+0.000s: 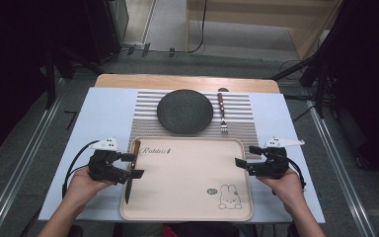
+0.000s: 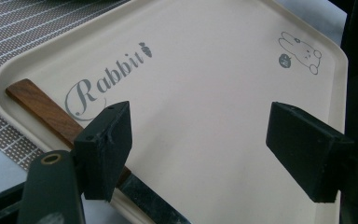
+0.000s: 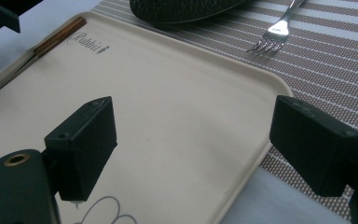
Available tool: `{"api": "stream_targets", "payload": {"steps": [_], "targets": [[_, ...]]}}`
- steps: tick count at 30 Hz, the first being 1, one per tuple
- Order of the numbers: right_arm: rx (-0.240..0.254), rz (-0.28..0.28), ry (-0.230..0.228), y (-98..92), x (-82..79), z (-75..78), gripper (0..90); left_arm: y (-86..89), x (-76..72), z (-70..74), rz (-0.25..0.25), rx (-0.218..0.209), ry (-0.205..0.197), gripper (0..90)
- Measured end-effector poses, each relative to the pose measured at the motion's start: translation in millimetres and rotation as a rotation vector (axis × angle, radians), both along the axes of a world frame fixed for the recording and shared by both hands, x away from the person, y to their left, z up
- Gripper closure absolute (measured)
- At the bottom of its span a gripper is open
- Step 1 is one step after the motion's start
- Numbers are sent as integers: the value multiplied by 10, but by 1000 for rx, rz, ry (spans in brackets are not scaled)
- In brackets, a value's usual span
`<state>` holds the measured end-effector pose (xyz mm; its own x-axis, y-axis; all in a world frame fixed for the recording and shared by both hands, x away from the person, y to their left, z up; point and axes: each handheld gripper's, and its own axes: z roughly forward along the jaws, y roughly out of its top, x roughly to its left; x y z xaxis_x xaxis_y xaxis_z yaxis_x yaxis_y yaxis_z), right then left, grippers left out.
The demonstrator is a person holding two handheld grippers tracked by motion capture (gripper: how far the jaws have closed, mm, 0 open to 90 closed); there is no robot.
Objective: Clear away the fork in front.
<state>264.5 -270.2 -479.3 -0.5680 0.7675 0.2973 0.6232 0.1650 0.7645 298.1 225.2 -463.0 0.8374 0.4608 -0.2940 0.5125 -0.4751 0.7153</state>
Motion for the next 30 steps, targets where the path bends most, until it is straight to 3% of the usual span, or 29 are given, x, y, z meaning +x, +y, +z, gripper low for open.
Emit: {"api": "stream_targets", "payload": {"steps": [17, 25, 30], "targets": [[-2, -23, 8, 2, 290, 54, 138, 34, 10, -26, 1, 24, 18, 220], [-12, -37, 8, -3, 421, 82, 138, 67, 26, -14, 4, -12, 25, 220], [-20, -42, 10, 2, 509, 91, 138, 67, 24, -18, 1, -3, 18, 220]]}}
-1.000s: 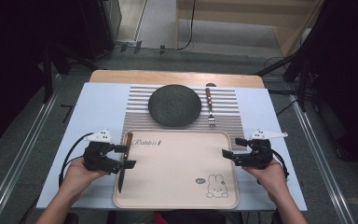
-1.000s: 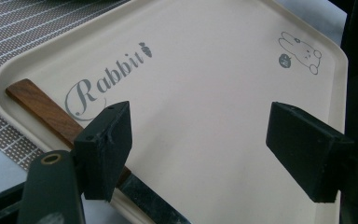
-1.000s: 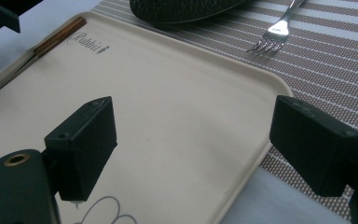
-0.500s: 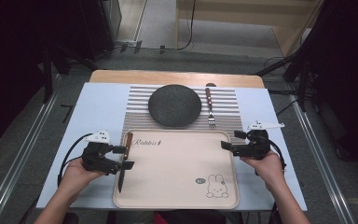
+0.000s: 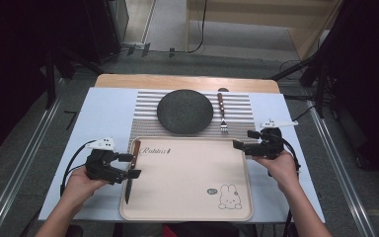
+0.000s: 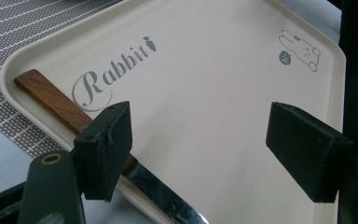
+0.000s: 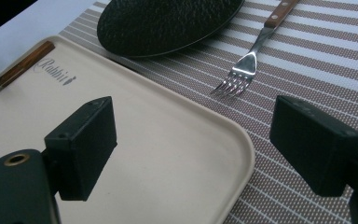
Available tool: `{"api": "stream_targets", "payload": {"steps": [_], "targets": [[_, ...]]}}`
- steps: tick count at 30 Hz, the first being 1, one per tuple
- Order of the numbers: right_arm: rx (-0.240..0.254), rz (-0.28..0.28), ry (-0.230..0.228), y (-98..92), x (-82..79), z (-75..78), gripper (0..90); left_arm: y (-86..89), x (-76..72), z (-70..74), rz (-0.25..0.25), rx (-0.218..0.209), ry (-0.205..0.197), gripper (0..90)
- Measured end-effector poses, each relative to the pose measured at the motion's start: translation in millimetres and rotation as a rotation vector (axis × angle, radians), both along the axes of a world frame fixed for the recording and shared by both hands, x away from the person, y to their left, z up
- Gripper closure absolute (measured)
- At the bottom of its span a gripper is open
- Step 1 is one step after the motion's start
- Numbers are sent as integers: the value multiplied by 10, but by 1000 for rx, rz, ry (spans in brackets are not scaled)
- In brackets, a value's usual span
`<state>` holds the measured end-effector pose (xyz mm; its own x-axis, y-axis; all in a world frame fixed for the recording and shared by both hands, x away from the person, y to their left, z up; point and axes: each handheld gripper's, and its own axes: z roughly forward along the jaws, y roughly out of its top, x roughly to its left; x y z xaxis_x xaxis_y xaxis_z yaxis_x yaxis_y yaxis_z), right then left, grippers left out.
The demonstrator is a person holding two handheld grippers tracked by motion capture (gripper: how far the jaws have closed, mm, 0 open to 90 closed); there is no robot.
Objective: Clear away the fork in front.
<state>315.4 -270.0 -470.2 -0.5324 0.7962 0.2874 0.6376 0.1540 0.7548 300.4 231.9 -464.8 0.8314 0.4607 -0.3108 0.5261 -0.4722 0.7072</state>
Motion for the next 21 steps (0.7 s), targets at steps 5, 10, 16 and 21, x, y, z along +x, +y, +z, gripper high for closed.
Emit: {"api": "stream_targets", "payload": {"steps": [5, 10, 16, 21], "targets": [[-2, -9, 4, 3, 90, 13, 138, 5, 6, 1, 2, -1, 4, 220], [-11, -20, 3, 12, 175, 15, 138, 11, 9, 0, 4, -2, 2, 220], [-21, -35, 9, 27, 285, 10, 138, 16, 11, 2, 6, -6, 0, 220], [-27, -47, 15, 53, 382, -3, 138, 17, 13, 1, 7, -8, 2, 220]]}}
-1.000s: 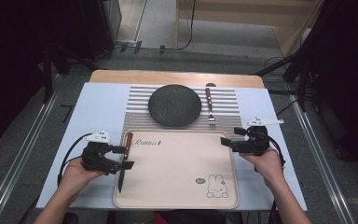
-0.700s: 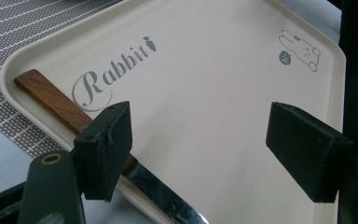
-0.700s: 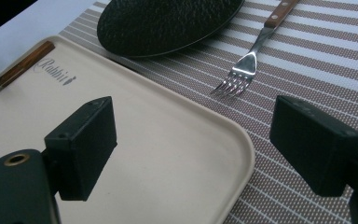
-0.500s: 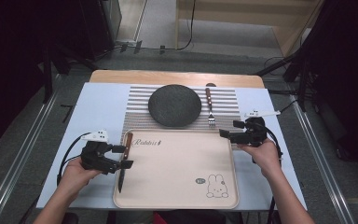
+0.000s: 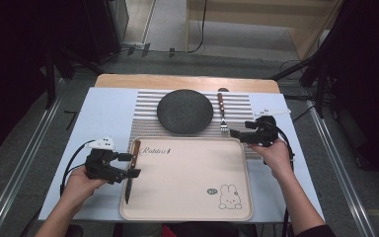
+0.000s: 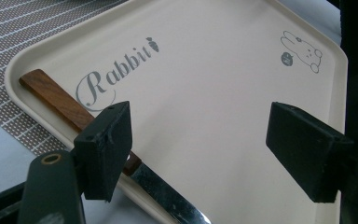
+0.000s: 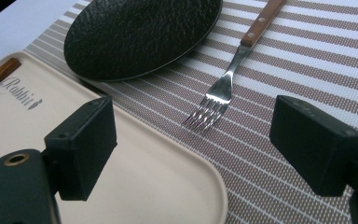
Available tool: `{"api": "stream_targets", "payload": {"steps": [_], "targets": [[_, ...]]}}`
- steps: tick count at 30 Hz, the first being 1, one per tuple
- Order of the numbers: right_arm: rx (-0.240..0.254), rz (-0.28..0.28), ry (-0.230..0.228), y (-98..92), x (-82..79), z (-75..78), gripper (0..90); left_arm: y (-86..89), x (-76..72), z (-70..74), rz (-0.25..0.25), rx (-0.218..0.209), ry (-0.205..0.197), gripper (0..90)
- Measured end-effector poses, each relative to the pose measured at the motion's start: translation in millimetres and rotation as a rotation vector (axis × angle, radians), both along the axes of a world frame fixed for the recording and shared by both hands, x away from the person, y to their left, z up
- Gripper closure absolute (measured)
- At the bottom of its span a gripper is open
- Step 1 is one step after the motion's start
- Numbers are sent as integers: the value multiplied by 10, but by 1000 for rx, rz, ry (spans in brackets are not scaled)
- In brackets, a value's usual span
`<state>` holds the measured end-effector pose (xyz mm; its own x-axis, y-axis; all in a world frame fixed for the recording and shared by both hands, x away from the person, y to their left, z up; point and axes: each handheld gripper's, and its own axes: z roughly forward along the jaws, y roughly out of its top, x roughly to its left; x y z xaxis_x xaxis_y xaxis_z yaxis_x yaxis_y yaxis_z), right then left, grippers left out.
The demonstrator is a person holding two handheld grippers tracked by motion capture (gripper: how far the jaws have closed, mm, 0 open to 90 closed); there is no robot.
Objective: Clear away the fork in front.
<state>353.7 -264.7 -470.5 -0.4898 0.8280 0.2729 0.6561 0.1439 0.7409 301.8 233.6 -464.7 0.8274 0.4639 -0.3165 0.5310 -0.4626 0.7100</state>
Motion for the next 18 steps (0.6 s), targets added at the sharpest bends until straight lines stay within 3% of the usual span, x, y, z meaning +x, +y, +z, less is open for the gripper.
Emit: {"api": "stream_targets", "payload": {"steps": [18], "targets": [[-18, -55, 37, 84, 419, -5, 138, 5, 0, 0, 3, -7, 1, 220]]}}
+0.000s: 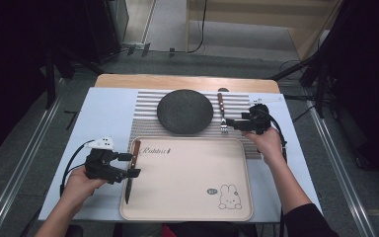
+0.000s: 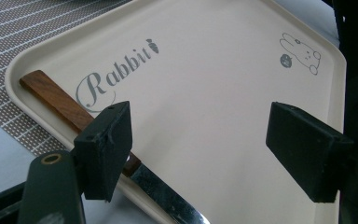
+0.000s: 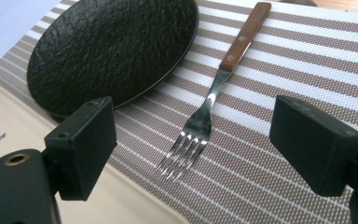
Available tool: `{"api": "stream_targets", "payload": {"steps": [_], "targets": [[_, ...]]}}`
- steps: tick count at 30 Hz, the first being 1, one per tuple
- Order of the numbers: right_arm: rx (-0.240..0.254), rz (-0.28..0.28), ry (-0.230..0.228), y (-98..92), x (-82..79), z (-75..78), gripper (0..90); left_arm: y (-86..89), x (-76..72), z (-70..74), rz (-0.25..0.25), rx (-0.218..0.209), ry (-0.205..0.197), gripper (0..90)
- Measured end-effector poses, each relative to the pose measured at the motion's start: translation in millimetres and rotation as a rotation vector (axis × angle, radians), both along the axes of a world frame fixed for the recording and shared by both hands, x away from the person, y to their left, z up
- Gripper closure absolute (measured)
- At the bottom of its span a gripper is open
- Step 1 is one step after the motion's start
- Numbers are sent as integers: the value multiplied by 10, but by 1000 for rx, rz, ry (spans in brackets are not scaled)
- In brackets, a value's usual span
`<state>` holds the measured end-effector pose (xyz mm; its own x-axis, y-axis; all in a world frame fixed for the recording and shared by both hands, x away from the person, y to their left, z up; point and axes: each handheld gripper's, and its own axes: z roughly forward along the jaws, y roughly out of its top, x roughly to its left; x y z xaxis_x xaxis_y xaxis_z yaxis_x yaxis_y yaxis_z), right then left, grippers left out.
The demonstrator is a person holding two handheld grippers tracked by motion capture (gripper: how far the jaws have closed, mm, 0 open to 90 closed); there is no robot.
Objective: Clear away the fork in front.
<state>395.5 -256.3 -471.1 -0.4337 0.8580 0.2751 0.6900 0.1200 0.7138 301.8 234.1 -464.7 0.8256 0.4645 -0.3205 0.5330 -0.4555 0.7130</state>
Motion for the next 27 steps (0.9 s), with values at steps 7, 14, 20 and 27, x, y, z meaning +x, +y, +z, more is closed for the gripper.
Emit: {"api": "stream_targets", "payload": {"steps": [7, 14, 20, 27], "targets": [[-15, -11, 29, 5, 124, -12, 138, 4, 7, -2, 2, 2, -1, 220], [-25, -23, 45, 29, 256, 11, 139, 8, 11, -1, 4, 2, -1, 220], [-45, -41, 61, 71, 393, 13, 139, 9, 12, -2, 3, 2, -2, 221], [-69, -59, 87, 150, 529, -27, 139, 9, 15, -6, 3, 0, 0, 221]]}}
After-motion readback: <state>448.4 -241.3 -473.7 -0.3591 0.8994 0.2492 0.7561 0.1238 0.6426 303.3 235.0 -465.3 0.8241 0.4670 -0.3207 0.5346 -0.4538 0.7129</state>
